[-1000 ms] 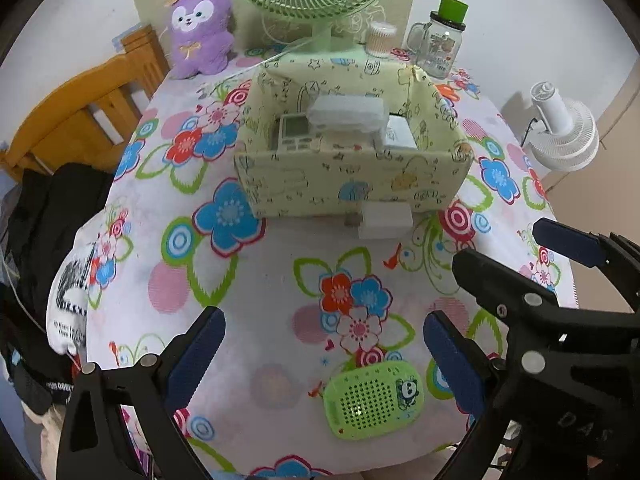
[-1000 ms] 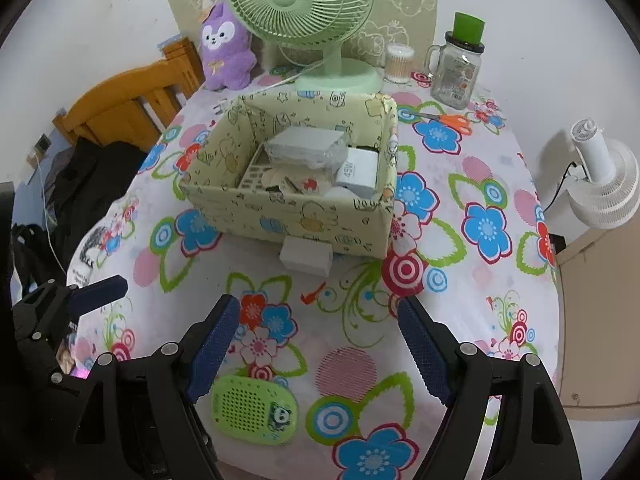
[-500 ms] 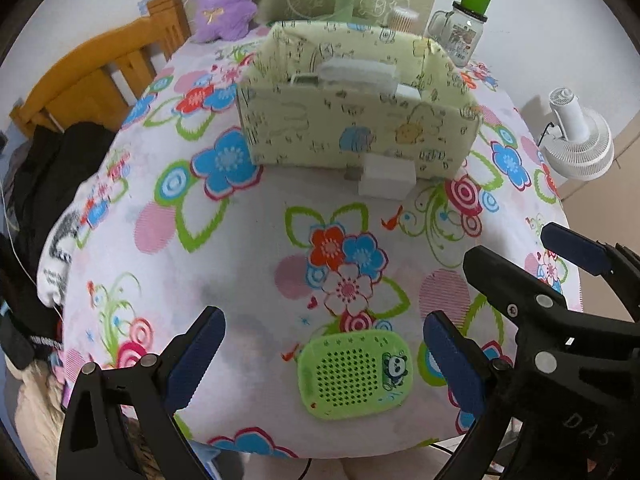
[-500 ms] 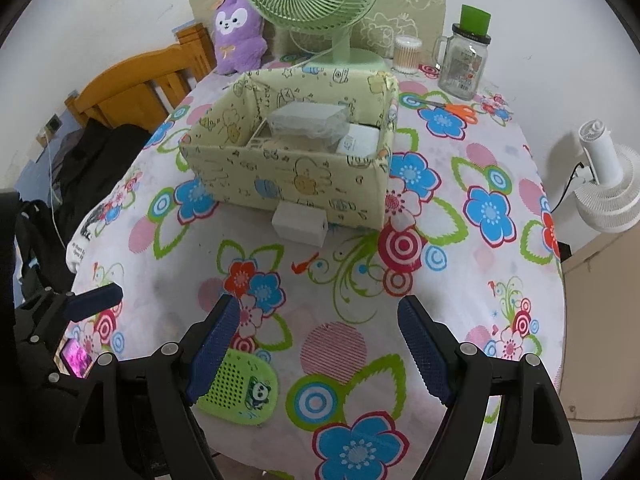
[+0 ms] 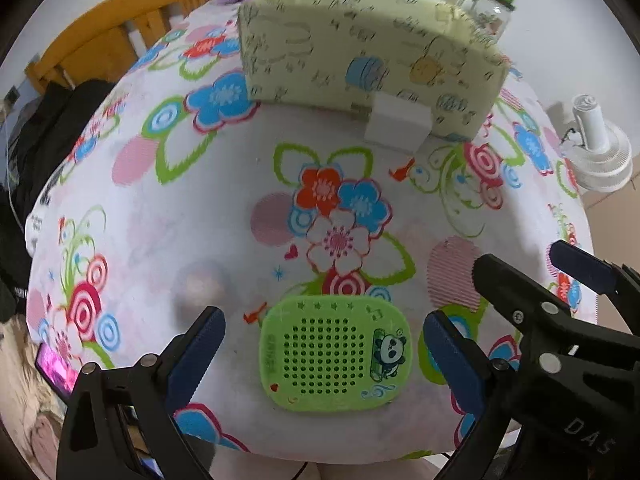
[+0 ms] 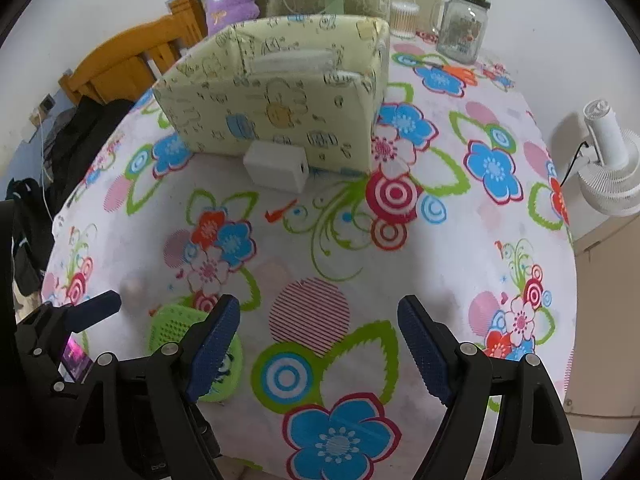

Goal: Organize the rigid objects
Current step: 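Move the left tool onto the green panda speaker and close on it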

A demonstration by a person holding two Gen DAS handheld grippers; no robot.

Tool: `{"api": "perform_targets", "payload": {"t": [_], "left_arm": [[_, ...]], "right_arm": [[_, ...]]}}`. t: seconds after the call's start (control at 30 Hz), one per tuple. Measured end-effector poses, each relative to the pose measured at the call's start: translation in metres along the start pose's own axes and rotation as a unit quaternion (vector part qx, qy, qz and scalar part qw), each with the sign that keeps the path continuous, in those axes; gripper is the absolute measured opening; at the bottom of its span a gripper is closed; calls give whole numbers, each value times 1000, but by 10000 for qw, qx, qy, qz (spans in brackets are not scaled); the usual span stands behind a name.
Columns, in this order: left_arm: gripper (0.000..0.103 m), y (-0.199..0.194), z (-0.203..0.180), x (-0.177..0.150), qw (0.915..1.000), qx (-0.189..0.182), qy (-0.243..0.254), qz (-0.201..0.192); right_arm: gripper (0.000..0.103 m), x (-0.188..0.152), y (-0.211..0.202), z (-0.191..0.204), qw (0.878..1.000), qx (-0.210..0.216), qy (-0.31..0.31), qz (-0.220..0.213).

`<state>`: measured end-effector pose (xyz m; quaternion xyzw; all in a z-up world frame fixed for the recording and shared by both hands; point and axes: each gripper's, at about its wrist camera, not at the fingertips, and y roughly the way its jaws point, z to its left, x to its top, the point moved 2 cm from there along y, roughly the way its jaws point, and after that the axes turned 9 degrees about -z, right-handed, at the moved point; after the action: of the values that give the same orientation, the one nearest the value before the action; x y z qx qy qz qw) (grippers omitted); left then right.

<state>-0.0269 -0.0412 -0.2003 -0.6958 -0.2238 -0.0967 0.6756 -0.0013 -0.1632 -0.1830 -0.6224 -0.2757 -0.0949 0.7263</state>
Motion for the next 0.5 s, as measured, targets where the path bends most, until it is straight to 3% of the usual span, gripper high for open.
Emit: {"api": "perform_targets", "payload": {"t": [0.1, 0.37, 0.5], "left_arm": [[101, 6, 0, -5, 9998, 185, 9, -49], [102, 22, -5, -15, 9998, 9, 68, 176], [103, 23, -5, -19, 9999, 52, 147, 64]], "right_arm": [[84, -6, 7, -1, 10000, 26, -10, 83], [84, -18, 17, -2, 9996, 21, -48, 260], [84, -21, 20, -4, 9995, -14, -32, 310]]}}
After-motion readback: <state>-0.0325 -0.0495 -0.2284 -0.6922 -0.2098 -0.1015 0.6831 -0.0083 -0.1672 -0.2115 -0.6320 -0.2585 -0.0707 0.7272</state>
